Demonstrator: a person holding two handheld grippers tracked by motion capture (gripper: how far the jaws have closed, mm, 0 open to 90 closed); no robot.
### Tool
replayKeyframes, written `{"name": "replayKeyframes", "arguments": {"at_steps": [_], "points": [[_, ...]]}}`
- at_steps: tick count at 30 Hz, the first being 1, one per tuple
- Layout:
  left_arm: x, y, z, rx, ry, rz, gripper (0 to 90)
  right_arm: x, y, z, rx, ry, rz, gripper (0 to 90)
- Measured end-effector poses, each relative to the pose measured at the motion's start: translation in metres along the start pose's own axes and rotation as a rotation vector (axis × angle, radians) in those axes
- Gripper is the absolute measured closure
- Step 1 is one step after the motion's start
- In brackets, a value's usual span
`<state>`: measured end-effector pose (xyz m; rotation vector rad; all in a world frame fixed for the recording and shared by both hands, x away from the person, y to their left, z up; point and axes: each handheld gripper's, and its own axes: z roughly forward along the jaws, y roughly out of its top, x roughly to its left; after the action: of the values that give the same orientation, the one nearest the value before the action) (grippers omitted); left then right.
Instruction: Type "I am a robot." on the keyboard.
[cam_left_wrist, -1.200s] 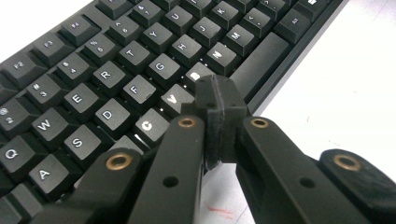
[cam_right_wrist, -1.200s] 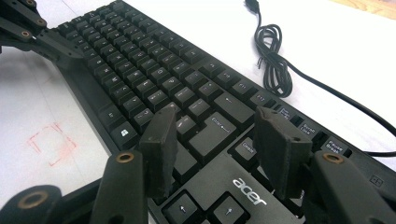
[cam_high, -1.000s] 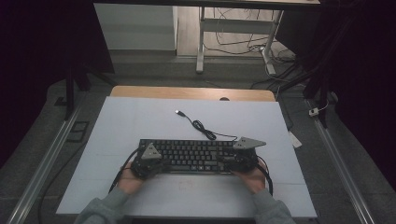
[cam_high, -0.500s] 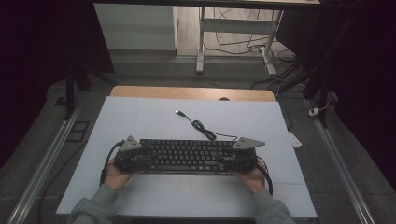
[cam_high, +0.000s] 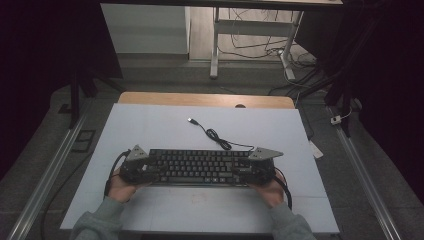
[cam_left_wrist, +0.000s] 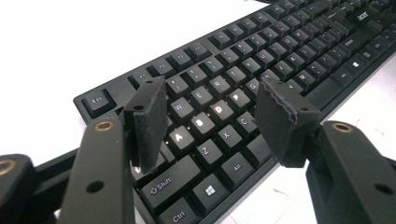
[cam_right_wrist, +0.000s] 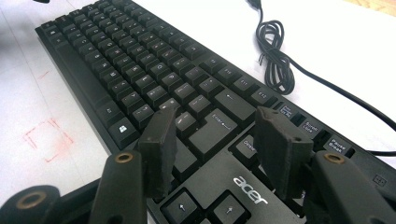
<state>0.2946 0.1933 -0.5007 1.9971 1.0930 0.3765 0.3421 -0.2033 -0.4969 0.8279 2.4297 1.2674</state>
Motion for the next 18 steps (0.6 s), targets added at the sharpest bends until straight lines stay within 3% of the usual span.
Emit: {"name": "replayKeyframes", "arguments": {"at_steps": [18], "points": [[0.014,-0.004,0.001,0.009,0.059,-0.039,43.4,-0.001,-0.001,0.001,0.012,-0.008,-0.002,49.1]]}}
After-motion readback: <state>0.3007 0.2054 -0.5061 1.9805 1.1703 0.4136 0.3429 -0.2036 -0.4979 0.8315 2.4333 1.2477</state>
